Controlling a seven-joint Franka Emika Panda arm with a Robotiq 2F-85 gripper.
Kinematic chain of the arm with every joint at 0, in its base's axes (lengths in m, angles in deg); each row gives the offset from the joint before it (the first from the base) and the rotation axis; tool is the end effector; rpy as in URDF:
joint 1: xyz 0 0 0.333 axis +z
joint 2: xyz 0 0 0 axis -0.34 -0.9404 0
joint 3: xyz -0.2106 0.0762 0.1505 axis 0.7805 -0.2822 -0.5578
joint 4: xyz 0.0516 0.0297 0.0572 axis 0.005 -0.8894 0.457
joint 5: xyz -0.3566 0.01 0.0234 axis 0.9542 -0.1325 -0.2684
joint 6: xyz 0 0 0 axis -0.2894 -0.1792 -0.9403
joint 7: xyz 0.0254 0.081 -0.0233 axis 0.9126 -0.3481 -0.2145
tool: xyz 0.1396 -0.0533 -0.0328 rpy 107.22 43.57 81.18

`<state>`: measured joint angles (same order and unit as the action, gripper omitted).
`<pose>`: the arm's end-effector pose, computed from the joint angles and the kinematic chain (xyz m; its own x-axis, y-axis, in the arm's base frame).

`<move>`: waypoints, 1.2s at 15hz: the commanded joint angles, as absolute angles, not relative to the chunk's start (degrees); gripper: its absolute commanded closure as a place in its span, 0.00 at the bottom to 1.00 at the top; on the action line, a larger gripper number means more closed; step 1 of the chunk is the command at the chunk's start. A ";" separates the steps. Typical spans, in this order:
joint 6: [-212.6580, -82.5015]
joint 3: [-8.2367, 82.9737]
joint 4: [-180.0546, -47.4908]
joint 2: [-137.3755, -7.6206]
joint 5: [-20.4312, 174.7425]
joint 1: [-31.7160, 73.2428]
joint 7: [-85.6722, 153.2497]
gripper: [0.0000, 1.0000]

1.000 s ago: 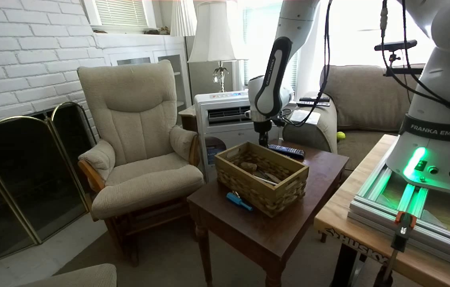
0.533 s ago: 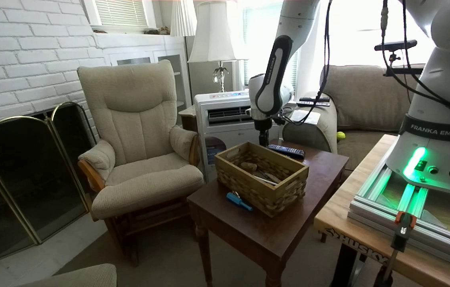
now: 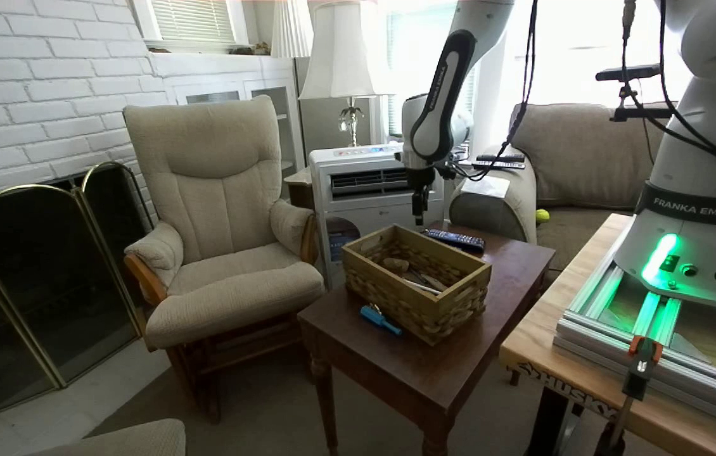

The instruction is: Remove the black pen from the wooden box, put it on the table, remove the wooden chip from the wooden box and put it on the table

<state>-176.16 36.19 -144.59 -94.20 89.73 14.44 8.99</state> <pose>0.5077 -0.0660 0.0404 0.8883 0.4584 -0.0277 0.4584 -0.8817 0.1115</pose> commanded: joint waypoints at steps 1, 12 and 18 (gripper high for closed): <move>-173.40 39.06 -150.21 -86.21 89.58 17.67 15.42 0.00; -149.39 42.73 -159.24 -64.89 93.21 28.63 41.18 0.00; -150.11 35.66 -163.48 -58.24 84.65 25.23 33.81 0.00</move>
